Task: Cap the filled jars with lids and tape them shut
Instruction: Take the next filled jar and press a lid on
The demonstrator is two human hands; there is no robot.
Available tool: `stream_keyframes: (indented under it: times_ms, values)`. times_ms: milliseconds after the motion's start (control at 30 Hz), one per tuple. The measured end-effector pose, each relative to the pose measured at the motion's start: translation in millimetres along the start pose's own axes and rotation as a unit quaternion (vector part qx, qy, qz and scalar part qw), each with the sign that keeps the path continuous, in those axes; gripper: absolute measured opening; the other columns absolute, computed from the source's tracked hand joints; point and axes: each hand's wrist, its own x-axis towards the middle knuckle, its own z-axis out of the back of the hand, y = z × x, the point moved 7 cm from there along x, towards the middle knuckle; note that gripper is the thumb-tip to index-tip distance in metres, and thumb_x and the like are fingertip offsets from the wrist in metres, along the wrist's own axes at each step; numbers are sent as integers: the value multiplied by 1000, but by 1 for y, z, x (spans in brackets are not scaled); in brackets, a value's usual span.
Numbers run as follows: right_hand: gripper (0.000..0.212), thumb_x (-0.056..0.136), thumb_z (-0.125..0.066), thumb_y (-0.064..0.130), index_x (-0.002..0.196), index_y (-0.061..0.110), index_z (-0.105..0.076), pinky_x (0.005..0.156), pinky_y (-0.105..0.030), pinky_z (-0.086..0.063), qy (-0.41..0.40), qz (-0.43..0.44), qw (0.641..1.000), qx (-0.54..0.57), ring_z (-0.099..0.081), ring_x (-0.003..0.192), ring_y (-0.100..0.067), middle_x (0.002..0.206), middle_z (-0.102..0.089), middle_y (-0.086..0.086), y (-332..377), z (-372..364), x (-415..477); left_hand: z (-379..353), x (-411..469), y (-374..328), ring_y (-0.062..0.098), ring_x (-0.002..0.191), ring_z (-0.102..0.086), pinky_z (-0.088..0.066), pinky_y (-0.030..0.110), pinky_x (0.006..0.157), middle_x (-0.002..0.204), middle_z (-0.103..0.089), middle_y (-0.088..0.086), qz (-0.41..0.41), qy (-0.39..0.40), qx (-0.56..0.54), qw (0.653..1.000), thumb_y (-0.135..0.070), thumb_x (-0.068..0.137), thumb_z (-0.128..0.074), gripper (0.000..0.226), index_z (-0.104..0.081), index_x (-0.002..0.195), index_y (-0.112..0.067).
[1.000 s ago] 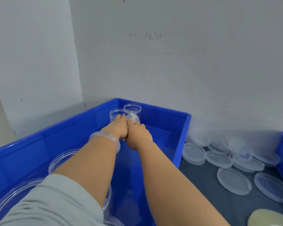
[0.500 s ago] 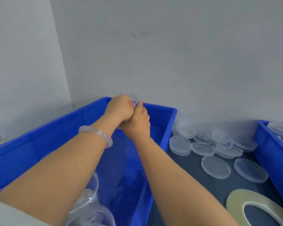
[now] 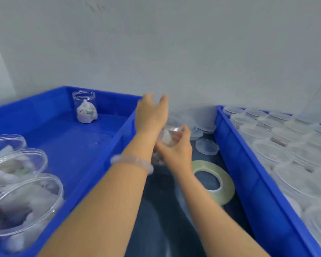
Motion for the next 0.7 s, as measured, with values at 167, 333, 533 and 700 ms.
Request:
stream_keyframes:
  times_ms: [167,333,533,700]
  values:
    - [77,55,-83,42,108,67,-34,77,-2,-40,74,40,996,12,-54,104,13,108,-55,35,-26,0,-33,-27,-50,83,16,96,-63,-48,34,90,99,-68,1,85,36,-218,972,-32,90,-56,31,-68,99,-5]
    - [66,72,-67,7,122,41,-41,88,-11,-43,178,71,980,60,-54,112,8,117,-58,32,-29,3,-30,-31,-54,100,16,100,-66,-49,30,90,99,-70,-4,70,43,-302,950,-29,90,-57,12,-66,95,-23]
    - [53,90,-46,7,142,19,-43,105,-27,-35,179,-16,934,-309,-37,135,-20,144,-46,-1,-75,33,38,-34,-57,104,15,89,-67,-49,32,81,92,-72,-6,46,-12,-332,942,-36,79,-42,28,-67,87,-27]
    - [22,91,-58,25,111,20,-65,90,-33,-40,124,43,896,-423,-48,116,-24,107,-65,0,-87,25,47,-40,-54,108,15,90,-68,-50,34,81,93,-73,-4,45,-3,-343,938,-56,78,-35,47,-68,92,-26]
